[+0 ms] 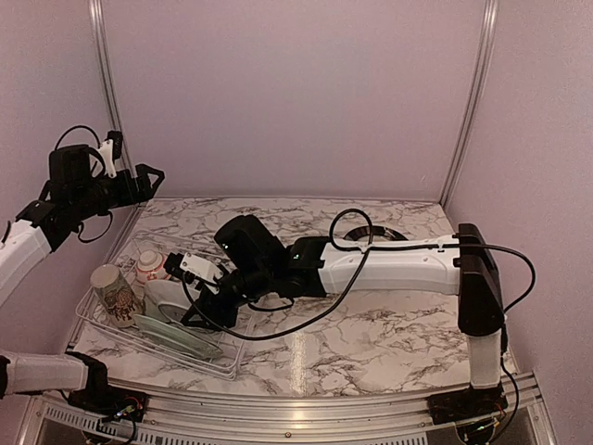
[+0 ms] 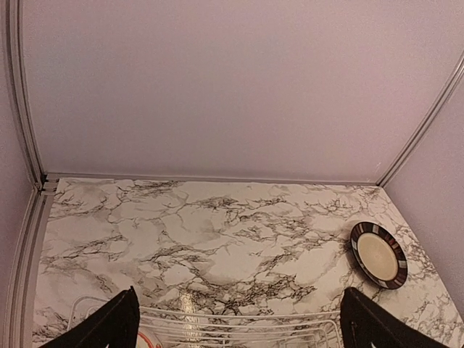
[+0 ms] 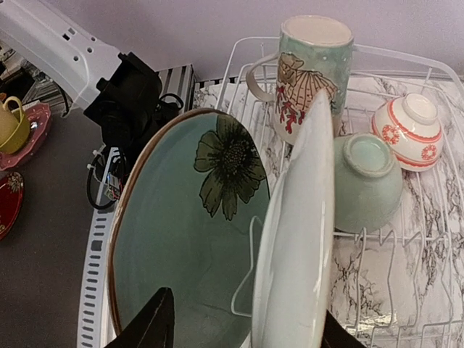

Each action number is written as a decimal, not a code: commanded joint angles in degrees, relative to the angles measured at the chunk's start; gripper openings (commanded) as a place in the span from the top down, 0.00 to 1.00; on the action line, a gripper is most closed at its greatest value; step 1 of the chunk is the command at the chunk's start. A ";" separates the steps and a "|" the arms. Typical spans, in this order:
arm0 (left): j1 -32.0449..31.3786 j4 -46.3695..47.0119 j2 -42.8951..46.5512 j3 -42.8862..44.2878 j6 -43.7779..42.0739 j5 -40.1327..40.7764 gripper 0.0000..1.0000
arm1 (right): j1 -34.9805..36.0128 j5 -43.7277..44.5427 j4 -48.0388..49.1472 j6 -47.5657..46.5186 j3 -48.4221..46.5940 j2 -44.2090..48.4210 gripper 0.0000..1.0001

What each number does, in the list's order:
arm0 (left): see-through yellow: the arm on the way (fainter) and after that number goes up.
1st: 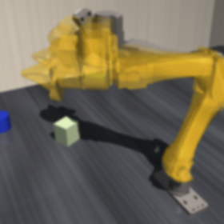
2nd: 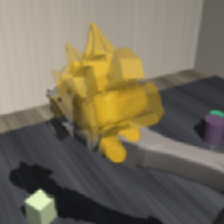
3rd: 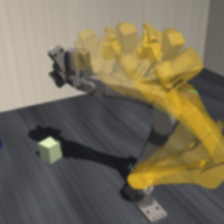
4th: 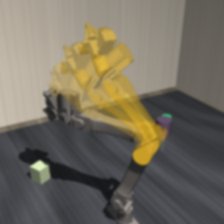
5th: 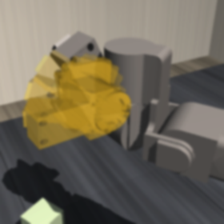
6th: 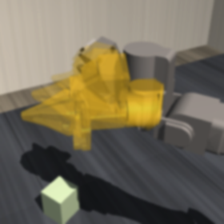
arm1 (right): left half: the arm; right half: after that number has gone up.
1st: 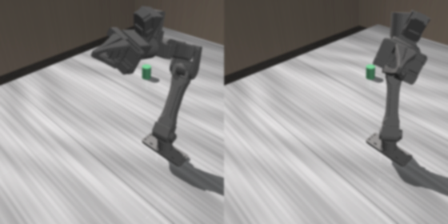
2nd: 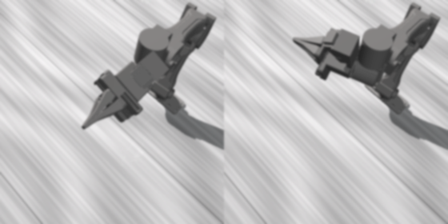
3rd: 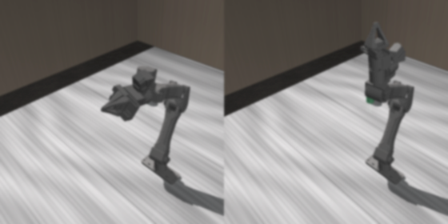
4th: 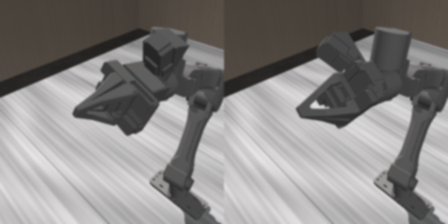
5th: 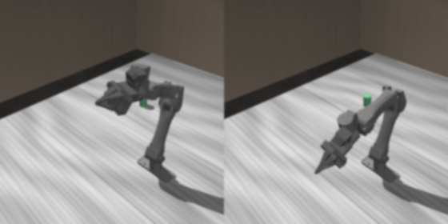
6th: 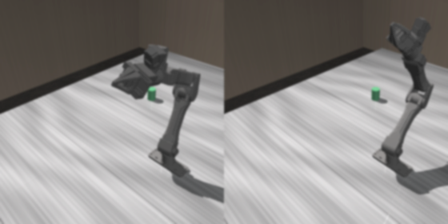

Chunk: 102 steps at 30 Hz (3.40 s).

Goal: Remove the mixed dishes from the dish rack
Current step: Grab the plate from the dish rack, then place the plate with another plate.

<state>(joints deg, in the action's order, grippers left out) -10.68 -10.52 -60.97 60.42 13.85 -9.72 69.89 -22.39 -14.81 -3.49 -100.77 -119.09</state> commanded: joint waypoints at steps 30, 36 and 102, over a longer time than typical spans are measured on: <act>4.17 1.41 5.21 -3.29 -1.19 -1.41 0.01 | -0.70 -3.93 -4.97 -2.09 -6.05 -1.03 1.00; 4.17 1.51 5.24 -3.37 -1.08 -1.53 0.01 | -1.77 -6.31 -1.94 1.55 -4.79 2.01 1.00; 5.05 1.91 3.56 -3.64 -0.04 -3.21 0.01 | -27.60 60.14 -7.62 -9.40 17.68 20.63 1.00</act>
<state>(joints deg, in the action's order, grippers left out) -5.93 -10.11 -56.97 57.56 13.67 -11.79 42.33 28.53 -24.93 -9.93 -80.71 -96.95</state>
